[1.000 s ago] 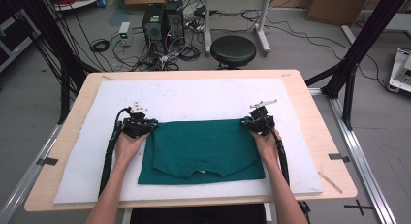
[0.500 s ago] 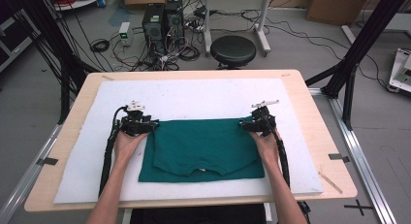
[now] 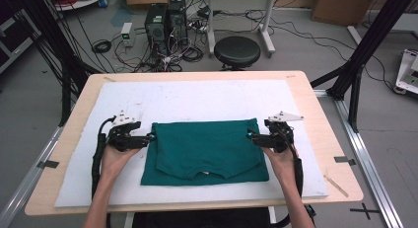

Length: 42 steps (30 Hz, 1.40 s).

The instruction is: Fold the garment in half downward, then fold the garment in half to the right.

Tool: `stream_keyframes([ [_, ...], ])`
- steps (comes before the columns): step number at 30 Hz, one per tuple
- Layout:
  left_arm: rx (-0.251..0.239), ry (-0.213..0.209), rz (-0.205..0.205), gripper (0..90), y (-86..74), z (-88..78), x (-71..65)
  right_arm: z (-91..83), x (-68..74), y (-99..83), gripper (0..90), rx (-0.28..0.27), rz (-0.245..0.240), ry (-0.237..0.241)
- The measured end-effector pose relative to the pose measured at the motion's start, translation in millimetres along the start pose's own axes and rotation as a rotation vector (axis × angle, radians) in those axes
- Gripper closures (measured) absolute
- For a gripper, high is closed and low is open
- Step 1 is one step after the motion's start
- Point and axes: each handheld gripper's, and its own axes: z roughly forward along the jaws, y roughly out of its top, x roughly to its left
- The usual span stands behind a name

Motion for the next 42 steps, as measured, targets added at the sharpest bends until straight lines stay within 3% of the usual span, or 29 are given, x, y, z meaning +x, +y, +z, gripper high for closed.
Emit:
stream_keyframes([
  [6,-0.028,0.010,-0.007,21.1,-8.5,-20.8,5.2,-18.1,4.7,-4.2,21.0,-0.064,0.010,0.015],
  [15,-0.046,0.011,-0.043,20.5,-9.7,-37.6,8.1,-14.0,1.1,-12.6,21.0,-0.046,0.012,0.019],
  [25,-0.037,-0.005,-0.024,20.5,-6.8,-36.1,-1.3,-12.6,-2.8,-18.6,21.0,-0.038,0.030,0.012],
  [31,-0.050,-0.040,-0.016,20.5,-0.9,-37.6,-10.5,-10.2,-1.8,-20.0,21.2,-0.029,0.020,0.015],
  [42,-0.025,-0.059,0.003,21.4,2.6,-35.8,-19.9,-11.4,-3.6,-19.8,21.2,-0.032,0.032,0.010],
])
